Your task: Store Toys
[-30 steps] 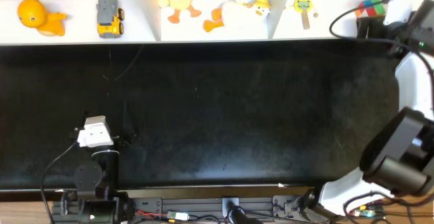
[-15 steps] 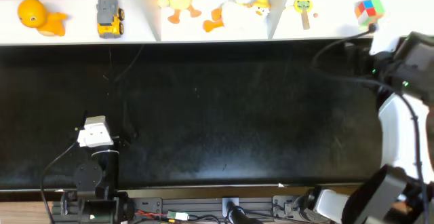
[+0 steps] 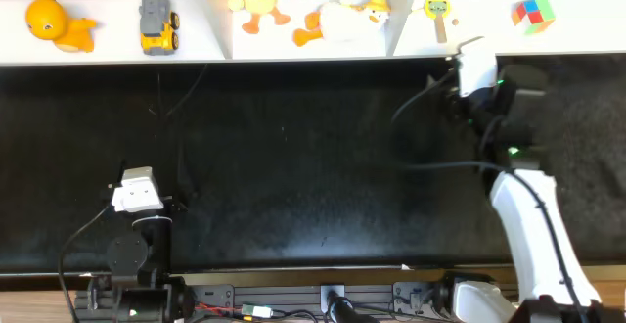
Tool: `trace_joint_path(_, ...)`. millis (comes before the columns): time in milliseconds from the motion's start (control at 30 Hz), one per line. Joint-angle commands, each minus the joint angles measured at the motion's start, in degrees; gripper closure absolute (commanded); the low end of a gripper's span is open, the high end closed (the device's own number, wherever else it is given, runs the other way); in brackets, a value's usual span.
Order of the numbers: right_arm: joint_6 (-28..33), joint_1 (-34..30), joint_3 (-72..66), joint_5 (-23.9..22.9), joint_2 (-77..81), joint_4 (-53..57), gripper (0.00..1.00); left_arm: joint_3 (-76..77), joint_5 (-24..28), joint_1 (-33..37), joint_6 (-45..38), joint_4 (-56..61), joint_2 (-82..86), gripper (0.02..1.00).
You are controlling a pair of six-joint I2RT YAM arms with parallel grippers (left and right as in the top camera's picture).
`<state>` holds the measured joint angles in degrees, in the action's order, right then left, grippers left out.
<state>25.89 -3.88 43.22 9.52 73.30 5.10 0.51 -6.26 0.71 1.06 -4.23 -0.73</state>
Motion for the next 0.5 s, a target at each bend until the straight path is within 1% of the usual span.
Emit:
trace_joint_path(33,-2.1,6.0,-4.9,-7.6,-3.8,-3.1,0.005,0.0,0.0,-0.3,-1.2,-0.2,0.6,0.02)
trace_joint_path(100,-2.1,8.8,-7.8,-9.2,-5.8,-4.7,0.005,0.0,0.0,-0.3,-1.3,-0.2,0.6,0.02)
trace_joint_path(200,-2.1,11.6,-11.8,-9.6,-9.2,-5.6,0.007,0.0,0.0,-0.3,-1.3,-0.2,0.6,0.02)
trace_joint_path(333,-2.4,12.8,-16.2,-9.9,-14.4,-6.0,0.005,0.0,0.0,-0.3,-1.2,-0.2,0.6,0.02)
trace_joint_path(467,-7.0,12.9,-21.3,-12.6,-21.3,-8.5,0.005,0.0,0.0,-0.3,-1.2,-0.2,0.6,0.02)
trace_joint_path(500,-7.3,12.9,-22.4,-12.6,-23.2,-8.7,0.007,0.0,0.0,-0.3,-1.3,-0.2,0.6,0.02)
